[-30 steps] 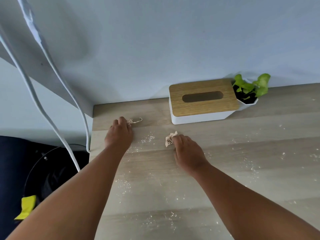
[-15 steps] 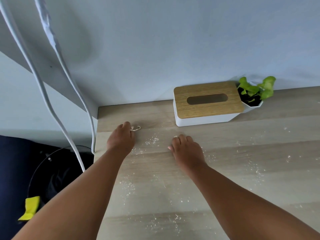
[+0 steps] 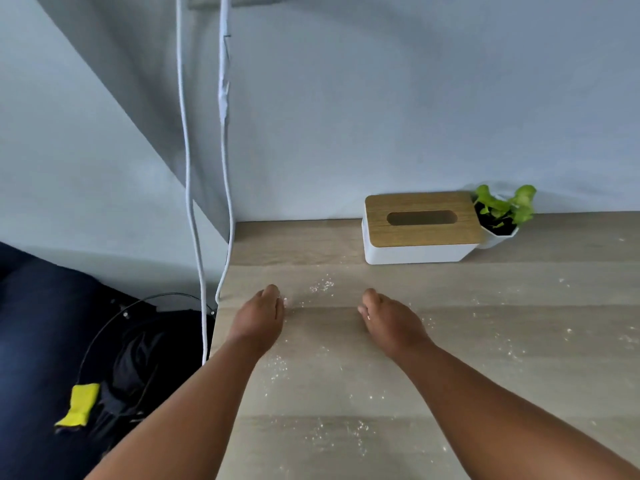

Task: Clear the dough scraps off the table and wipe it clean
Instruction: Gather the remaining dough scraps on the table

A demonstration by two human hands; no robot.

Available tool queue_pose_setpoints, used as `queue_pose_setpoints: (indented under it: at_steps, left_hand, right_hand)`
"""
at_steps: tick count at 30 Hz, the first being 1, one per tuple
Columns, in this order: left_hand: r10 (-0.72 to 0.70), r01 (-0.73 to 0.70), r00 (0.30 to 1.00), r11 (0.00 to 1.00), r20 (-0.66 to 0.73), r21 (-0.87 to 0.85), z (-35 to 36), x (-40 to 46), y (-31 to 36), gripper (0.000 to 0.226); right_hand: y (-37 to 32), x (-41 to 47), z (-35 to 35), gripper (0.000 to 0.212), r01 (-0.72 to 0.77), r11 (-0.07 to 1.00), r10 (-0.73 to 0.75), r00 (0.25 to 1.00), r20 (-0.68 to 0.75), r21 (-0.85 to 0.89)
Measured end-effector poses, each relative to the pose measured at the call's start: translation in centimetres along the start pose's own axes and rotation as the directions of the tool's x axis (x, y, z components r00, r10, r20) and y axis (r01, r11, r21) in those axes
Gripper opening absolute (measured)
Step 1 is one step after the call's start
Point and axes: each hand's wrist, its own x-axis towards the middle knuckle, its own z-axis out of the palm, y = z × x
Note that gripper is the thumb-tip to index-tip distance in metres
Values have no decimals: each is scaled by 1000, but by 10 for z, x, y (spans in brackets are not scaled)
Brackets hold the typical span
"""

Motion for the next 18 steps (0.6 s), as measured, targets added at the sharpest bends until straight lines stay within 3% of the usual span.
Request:
queue_pose_setpoints:
  at_steps: [5,12,18]
  left_hand:
    - [43,-42,999,996,6,-84,-10,-30,-3,24]
    - [-15,22,999,990,49,-137,-6,-59,6,35]
    - [60,-59,998,984,2,-169,3,-81,28,15]
  right_hand:
    - [-9,-25,-9,26,-21,1000,21,1000,11,17]
    - [-16,-71,-22,38,-115,993,115,993,-23,2]
    - [-14,-106,-34,42,-181,983,180,974,-138,3]
